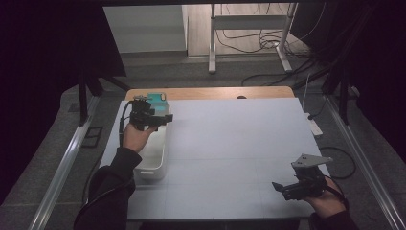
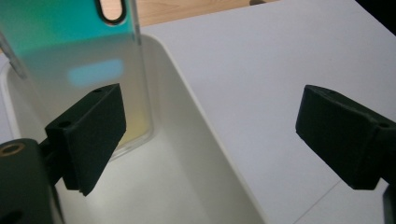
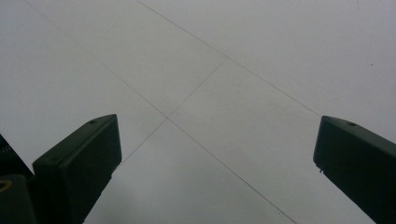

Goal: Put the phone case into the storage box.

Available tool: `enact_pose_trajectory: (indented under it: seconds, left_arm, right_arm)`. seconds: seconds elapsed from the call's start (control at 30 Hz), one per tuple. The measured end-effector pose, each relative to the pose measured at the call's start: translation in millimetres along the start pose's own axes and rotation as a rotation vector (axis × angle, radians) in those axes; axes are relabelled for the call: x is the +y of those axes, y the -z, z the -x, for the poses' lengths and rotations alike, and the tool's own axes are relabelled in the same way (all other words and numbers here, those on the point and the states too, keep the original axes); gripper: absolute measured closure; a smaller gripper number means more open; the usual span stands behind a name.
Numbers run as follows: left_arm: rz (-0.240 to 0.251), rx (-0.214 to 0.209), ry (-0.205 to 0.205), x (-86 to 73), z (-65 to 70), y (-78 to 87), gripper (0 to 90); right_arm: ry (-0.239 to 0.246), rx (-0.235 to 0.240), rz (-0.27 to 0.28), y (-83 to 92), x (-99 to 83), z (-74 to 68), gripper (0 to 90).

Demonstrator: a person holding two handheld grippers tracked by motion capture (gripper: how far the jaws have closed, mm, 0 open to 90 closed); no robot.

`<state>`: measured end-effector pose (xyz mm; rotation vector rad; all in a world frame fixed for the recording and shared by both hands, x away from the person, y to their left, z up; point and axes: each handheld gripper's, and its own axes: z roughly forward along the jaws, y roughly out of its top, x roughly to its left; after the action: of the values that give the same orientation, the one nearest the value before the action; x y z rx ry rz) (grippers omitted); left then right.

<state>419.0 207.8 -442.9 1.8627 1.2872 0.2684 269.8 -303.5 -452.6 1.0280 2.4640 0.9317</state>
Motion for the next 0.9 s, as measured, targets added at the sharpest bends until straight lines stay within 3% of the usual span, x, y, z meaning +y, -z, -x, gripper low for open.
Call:
enact_pose_trajectory:
  seconds: [0.2, 0.33, 0.63, 0.9]
  left_arm:
    - [0.000, -0.016, -0.012, -3.7, 6.9, 7.9, 9.9]
    - [-0.023, -0.016, -0.055, -9.1, 13.8, 10.9, 8.6]
    - [-0.020, -0.023, -0.119, -14.5, 24.9, 19.2, 7.0]
    - [0.002, -0.039, -0.135, -20.7, 34.1, 26.6, 7.4]
  right_arm:
    - [0.006, 0.005, -0.007, -0.6, 0.3, -0.2, 1.2]
    - [-0.001, 0.000, 0.002, 0.1, 0.1, 0.1, 0.2]
    - [-0.019, -0.014, 0.006, 0.9, 0.0, 0.9, 0.0]
    - [-0.031, -0.018, 0.009, 1.2, -0.2, 2.0, 0.0]
